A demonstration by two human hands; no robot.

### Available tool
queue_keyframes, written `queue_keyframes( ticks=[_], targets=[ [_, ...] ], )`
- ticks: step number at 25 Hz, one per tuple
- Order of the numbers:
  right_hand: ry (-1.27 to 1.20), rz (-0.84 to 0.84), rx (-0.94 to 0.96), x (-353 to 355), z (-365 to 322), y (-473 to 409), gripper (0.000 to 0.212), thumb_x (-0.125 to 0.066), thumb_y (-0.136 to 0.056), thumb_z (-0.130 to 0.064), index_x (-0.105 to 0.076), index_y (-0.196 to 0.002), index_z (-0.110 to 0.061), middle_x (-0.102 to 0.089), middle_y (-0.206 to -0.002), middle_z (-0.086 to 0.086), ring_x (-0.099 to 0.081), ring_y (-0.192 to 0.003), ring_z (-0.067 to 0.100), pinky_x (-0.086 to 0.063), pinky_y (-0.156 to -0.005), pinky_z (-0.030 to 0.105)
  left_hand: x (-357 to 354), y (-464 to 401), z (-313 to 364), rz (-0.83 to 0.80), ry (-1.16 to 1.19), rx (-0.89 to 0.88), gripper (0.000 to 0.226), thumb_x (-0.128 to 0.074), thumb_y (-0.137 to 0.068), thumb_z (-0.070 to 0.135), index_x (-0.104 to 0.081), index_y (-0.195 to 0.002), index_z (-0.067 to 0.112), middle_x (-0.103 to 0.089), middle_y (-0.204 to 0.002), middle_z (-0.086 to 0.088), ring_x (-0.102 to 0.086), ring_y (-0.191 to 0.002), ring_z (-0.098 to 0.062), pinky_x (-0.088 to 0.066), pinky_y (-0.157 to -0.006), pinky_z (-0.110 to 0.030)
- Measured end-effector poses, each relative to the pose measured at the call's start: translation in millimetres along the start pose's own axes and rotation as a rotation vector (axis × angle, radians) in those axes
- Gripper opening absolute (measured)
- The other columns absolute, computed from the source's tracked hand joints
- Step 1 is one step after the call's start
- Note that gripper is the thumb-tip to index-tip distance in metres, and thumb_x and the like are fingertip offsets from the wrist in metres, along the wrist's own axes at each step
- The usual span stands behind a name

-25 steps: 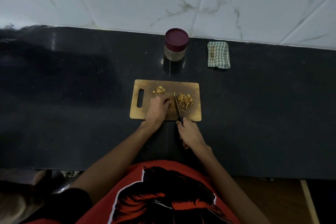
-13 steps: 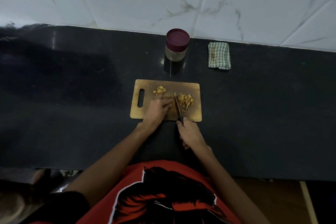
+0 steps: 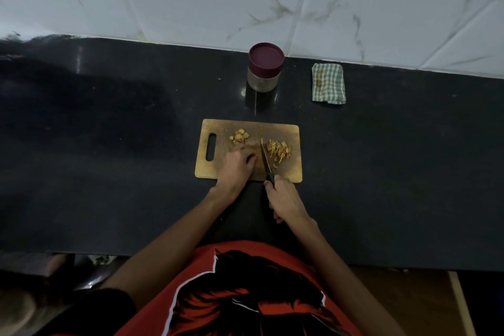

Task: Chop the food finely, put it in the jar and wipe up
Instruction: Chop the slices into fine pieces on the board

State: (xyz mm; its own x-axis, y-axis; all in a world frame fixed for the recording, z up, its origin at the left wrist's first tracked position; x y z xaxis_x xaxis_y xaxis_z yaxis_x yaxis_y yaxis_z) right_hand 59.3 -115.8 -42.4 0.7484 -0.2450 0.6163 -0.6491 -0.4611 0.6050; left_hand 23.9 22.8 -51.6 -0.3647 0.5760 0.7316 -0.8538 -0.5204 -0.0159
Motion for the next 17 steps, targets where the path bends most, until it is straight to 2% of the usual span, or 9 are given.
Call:
queue_keyframes(
  ticks=[4,7,9,11,14,17],
  targets=[
    [-0.007,0.001,0.009,-2,-5,-1,0.025,-0.036,-0.105,-0.035,-0.047,-0.109,-0.013,-0.063,-0.094,0.013,-0.065,-0.057,0.022,-0.056,-0.047,0.033,-2,1,-1,0.026,-0.032,-0.001,0.018,-0.057,-0.091,0.01,-0.07,-0.104,0.011,-0.063,-0.104,-0.004,-0.06,-0.09,-0.014,-0.052,-0.08,-0.028],
    [0.01,0.018,0.038,-5,-8,-4,0.024,-0.036,-0.105,-0.034,-0.048,-0.104,-0.013,-0.064,-0.098,0.015,-0.068,-0.076,0.029,-0.06,-0.068,0.047,-4,1,-2,0.021,-0.038,0.002,0.019,-0.055,-0.092,0.01,-0.07,-0.104,0.01,-0.064,-0.103,-0.005,-0.061,-0.088,-0.015,-0.052,-0.077,-0.028],
    [0.004,0.018,0.048,-7,-10,-5,0.022,-0.036,-0.105,-0.033,-0.046,-0.101,-0.014,-0.064,-0.099,0.016,-0.066,-0.081,0.031,-0.058,-0.074,0.05,-6,0,-4,-0.003,-0.041,0.017,0.02,-0.054,-0.093,0.012,-0.07,-0.104,0.011,-0.065,-0.103,-0.005,-0.061,-0.086,-0.014,-0.053,-0.076,-0.03],
    [-0.005,0.022,0.054,-5,-11,-5,0.022,-0.036,-0.105,-0.032,-0.047,-0.101,-0.014,-0.064,-0.097,0.015,-0.065,-0.075,0.028,-0.059,-0.07,0.048,-8,-1,-6,-0.007,-0.047,0.03,0.02,-0.053,-0.093,0.013,-0.07,-0.104,0.01,-0.065,-0.104,-0.006,-0.062,-0.086,-0.016,-0.053,-0.075,-0.032],
    [-0.023,0.018,0.05,-4,-12,-5,0.025,-0.035,-0.105,-0.032,-0.048,-0.104,-0.011,-0.064,-0.094,0.016,-0.064,-0.062,0.023,-0.058,-0.053,0.038,-9,-1,-5,0.008,-0.053,0.029,0.021,-0.052,-0.093,0.013,-0.069,-0.105,0.008,-0.062,-0.105,-0.007,-0.061,-0.087,-0.017,-0.053,-0.075,-0.034],
    [-0.005,0.015,0.054,-4,-13,-5,0.025,-0.034,-0.105,-0.032,-0.048,-0.105,-0.011,-0.064,-0.095,0.016,-0.064,-0.064,0.024,-0.059,-0.058,0.042,-10,1,-6,0.006,-0.045,0.009,0.02,-0.052,-0.093,0.012,-0.067,-0.105,0.009,-0.062,-0.104,-0.006,-0.06,-0.086,-0.015,-0.054,-0.075,-0.036]
  ],
)
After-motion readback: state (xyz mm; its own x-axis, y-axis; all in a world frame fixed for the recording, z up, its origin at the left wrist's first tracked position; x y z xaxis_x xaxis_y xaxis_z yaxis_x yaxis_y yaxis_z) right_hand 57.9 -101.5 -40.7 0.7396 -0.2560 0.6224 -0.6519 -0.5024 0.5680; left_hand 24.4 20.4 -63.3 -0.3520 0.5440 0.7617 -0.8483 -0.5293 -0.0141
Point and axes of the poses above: each hand's wrist, its own y-axis away from the middle knuckle, its own x-axis out of the back of the hand, z = x × y, the point moved 3 cm from there along -y, towards the middle knuckle
